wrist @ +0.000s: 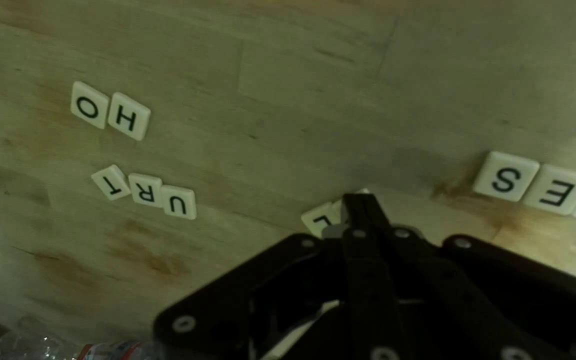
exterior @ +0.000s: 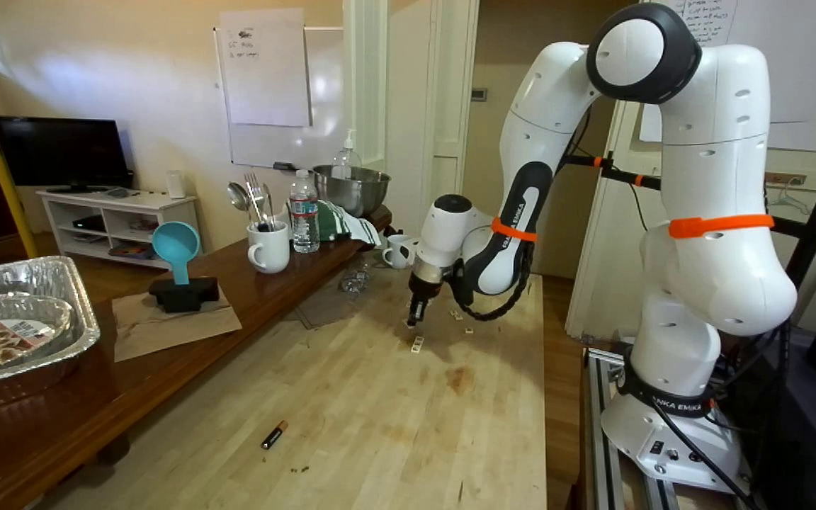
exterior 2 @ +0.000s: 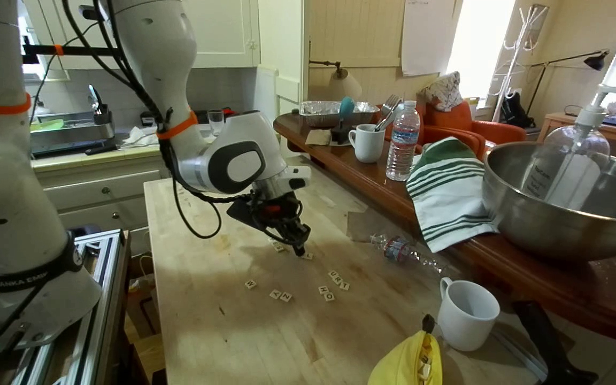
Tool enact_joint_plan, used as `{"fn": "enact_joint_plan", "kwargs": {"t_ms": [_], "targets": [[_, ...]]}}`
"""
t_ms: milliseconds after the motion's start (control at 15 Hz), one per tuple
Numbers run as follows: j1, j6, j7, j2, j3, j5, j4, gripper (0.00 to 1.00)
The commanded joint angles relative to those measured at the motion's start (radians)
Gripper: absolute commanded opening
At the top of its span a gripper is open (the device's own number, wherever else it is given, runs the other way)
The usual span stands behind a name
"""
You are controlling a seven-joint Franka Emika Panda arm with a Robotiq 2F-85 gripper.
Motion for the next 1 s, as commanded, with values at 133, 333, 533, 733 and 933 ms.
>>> {"fn": "enact_joint_plan", "kwargs": {"t_ms": [133,333,533,733,933], "targets": [[-0.043,0.027,0.017,0.105,0.037,0.092,0.069,0.0],[-0.062,0.017,0.016,0.124,0.041,0.125,0.099,0.0],[-0.079,0.008,0.016,0.142,0.041,0.151,0.126,0.0],[-0.099,0.0,0.015,0.155,0.036,0.169,0.146,0.0],[-0.138,-0.006,0.0,0.141,0.062,0.192,0.14,0.0]]}}
